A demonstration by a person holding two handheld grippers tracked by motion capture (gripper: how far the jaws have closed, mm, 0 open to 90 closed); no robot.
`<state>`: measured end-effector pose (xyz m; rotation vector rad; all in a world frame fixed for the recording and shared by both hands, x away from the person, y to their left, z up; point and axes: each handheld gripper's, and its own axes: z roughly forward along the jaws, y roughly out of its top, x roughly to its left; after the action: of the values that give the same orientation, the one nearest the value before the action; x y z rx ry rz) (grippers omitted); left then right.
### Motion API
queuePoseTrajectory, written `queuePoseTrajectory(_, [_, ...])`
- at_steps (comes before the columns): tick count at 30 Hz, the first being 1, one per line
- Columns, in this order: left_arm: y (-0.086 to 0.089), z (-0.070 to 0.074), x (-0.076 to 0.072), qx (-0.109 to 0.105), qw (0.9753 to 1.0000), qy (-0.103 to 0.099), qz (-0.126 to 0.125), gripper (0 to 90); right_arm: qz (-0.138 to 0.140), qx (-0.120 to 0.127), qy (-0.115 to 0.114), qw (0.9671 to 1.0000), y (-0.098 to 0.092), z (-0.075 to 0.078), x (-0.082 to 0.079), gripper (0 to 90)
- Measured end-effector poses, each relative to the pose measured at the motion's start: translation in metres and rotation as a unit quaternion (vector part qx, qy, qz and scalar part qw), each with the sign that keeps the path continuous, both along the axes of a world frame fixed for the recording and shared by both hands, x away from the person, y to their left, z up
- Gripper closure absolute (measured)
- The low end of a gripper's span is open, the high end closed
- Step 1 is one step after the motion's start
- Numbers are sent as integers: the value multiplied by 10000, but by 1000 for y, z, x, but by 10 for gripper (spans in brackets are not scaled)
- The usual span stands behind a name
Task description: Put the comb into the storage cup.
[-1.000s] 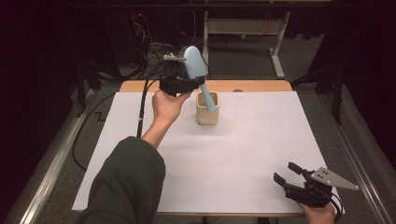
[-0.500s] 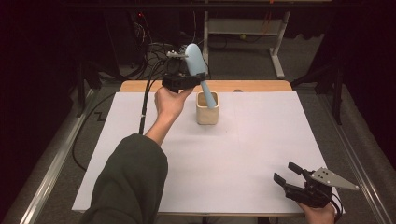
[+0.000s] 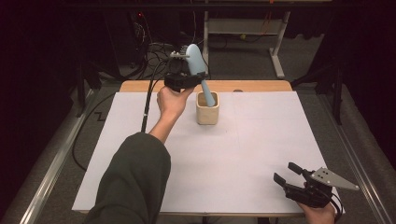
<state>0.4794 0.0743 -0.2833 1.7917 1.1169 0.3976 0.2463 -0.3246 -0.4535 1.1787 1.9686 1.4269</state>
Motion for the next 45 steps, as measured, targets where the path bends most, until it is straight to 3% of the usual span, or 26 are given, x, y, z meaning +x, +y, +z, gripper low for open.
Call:
queuePoseTrajectory(10, [0, -4, 4, 66, 10000, -10, 66, 533, -11, -9, 19, 10000, 0, 0, 0, 265])
queuePoseTrajectory(24, [-6, -16, 10, 295, 9994, 143, 61, 531, -2, 8, 12, 10000, 0, 0, -1, 265])
queuePoseTrajectory(45, [-8, -31, 14, 300, 9992, 274, 33, 524, 0, 0, 7, 10000, -1, 0, -1, 265])
